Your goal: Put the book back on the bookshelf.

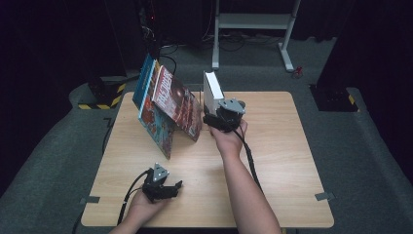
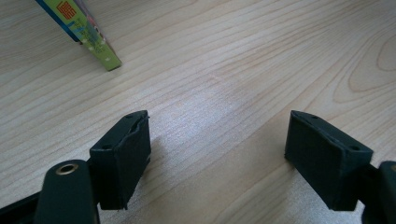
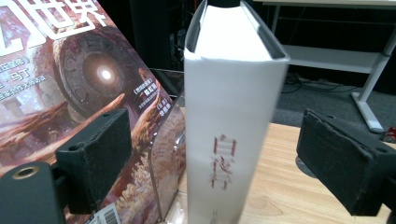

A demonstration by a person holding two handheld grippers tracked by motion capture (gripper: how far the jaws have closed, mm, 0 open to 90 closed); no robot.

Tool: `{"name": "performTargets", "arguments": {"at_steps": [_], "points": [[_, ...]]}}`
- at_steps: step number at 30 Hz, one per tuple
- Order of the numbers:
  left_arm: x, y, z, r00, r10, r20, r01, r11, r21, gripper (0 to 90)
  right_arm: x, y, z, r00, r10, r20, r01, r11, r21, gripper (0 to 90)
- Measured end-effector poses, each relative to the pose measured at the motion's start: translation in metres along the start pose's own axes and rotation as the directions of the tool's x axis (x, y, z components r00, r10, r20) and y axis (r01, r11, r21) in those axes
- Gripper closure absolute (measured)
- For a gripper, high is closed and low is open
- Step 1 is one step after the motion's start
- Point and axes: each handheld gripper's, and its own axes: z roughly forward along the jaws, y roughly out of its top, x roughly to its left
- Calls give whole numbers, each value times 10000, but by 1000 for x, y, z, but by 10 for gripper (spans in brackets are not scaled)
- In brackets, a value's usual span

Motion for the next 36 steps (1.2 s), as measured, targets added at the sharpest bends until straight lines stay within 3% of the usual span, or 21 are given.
{"name": "performTargets", "arguments": {"at_steps": [9, 18, 28, 36], "points": [[0, 0, 0, 10000, 26, 4, -26, 10000, 29, 223, -14, -13, -18, 10000, 92, -21, -91, 9998, 197, 94], [0, 0, 0, 10000, -53, 42, 53, 10000, 8, 223, -31, -38, -41, 10000, 50, -36, -49, 9993, 379, 93], [-1, 0, 0, 10000, -65, 21, 65, 10000, 13, 222, -49, -79, -75, 9996, 132, -266, -107, 9955, 942, 95], [-1, 0, 0, 10000, -65, 22, 65, 10000, 11, 223, -62, -121, -113, 9997, -65, -252, 110, 9831, 1827, 96]]}}
